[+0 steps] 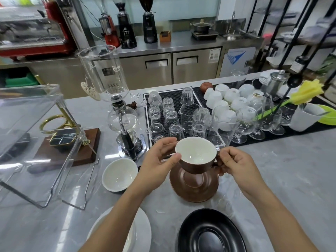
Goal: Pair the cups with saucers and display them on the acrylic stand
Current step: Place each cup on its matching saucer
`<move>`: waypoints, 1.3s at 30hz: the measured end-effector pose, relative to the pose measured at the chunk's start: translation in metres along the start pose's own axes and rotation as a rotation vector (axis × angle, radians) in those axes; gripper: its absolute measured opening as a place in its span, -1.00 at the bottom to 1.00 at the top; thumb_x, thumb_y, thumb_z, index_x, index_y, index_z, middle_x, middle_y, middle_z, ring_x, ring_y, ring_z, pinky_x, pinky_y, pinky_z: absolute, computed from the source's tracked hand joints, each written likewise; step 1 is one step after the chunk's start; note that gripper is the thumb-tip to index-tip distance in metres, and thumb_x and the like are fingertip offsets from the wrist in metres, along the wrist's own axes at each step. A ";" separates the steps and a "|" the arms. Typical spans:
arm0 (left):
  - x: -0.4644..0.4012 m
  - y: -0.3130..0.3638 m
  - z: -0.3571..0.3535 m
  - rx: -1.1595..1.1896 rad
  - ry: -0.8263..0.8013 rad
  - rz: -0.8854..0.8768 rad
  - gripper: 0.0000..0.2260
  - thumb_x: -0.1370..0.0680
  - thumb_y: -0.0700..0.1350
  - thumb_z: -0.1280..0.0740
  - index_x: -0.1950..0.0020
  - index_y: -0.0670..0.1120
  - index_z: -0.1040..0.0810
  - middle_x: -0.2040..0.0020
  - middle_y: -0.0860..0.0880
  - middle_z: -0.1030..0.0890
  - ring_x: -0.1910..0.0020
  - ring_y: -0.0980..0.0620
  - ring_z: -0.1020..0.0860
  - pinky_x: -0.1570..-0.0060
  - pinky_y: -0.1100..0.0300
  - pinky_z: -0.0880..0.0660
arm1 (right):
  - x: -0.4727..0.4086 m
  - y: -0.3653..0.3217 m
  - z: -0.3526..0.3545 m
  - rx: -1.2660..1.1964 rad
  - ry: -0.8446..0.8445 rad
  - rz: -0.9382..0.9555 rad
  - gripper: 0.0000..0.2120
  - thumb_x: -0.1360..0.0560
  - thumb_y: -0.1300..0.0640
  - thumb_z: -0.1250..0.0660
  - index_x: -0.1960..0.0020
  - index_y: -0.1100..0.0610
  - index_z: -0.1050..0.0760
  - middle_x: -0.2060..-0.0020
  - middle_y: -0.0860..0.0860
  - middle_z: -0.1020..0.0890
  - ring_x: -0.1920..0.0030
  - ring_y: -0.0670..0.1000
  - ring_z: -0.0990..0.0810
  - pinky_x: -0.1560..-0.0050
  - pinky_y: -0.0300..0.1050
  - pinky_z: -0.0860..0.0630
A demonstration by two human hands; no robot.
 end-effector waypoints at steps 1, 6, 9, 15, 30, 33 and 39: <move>0.000 0.001 0.000 0.005 -0.001 0.000 -0.64 -0.57 -0.24 -0.40 -0.36 -0.10 -0.47 -0.27 -0.05 -0.65 -0.20 0.11 -0.64 -0.23 0.09 -0.56 | 0.000 0.000 0.001 0.004 -0.001 0.002 -0.77 -0.62 0.27 -0.19 0.13 0.37 -0.51 0.43 -0.01 -0.57 0.43 0.00 -0.52 0.39 -0.13 -0.48; 0.013 0.007 -0.003 0.017 -0.011 -0.027 -0.61 -0.53 -0.15 -0.44 -0.35 -0.09 -0.48 -0.27 -0.06 -0.65 -0.28 0.08 -0.60 -0.26 0.11 -0.54 | 0.017 -0.006 0.004 0.006 0.006 0.033 -0.78 -0.63 0.26 -0.20 0.03 0.39 -0.54 0.38 0.10 -0.58 0.40 0.08 -0.56 0.41 -0.18 -0.50; 0.026 0.010 -0.008 0.020 -0.011 -0.033 -0.60 -0.50 -0.12 -0.43 -0.33 -0.05 -0.50 -0.26 -0.06 -0.65 -0.30 0.09 -0.58 -0.20 0.18 -0.55 | 0.032 -0.009 0.007 0.007 0.020 0.034 -0.77 -0.62 0.25 -0.20 0.12 0.36 -0.52 0.36 0.18 -0.55 0.40 0.10 -0.53 0.39 -0.13 -0.49; 0.057 0.012 -0.017 -0.002 -0.045 -0.045 -0.70 -0.55 -0.18 -0.43 -0.26 -0.02 -0.52 -0.23 -0.03 -0.67 -0.22 0.15 -0.61 -0.12 0.25 -0.56 | 0.072 -0.010 0.013 -0.010 0.038 0.021 -0.76 -0.61 0.23 -0.22 0.18 0.30 -0.52 0.35 0.23 -0.57 0.43 0.05 -0.55 0.41 -0.16 -0.49; 0.132 -0.020 -0.035 0.010 -0.124 0.086 -0.69 -0.44 -0.16 -0.49 -0.17 -0.04 -0.58 -0.15 0.00 -0.71 -0.22 0.09 -0.64 -0.09 -0.01 -0.65 | 0.167 0.016 0.025 0.085 0.045 -0.130 -0.78 -0.60 0.26 -0.23 0.15 0.31 -0.56 0.36 0.12 -0.63 0.35 0.05 -0.59 0.30 -0.12 -0.53; 0.140 -0.027 -0.040 -0.015 -0.109 0.125 -0.65 -0.38 -0.06 -0.50 -0.14 -0.01 -0.60 -0.15 0.07 -0.72 -0.22 0.12 -0.63 -0.15 -0.12 -0.62 | 0.176 0.025 0.027 0.101 0.059 -0.157 -0.79 -0.59 0.28 -0.24 0.17 0.31 -0.56 0.39 0.09 -0.61 0.38 0.03 -0.56 0.32 -0.11 -0.49; 0.147 -0.037 -0.047 -0.026 -0.075 0.151 -0.72 -0.43 -0.17 -0.47 -0.13 0.01 -0.61 -0.12 0.08 -0.73 -0.22 0.11 -0.63 -0.13 -0.05 -0.64 | 0.183 0.037 0.029 0.140 0.050 -0.190 -0.78 -0.59 0.27 -0.26 0.19 0.32 -0.55 0.43 0.06 -0.56 0.41 0.01 -0.46 0.33 -0.11 -0.42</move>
Point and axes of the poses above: each hand's wrist, its own x-axis away from the middle knuckle, its own z-axis out of the back of the hand, y = z × x, the point moved 1 cm from there along -x, towards the middle knuckle
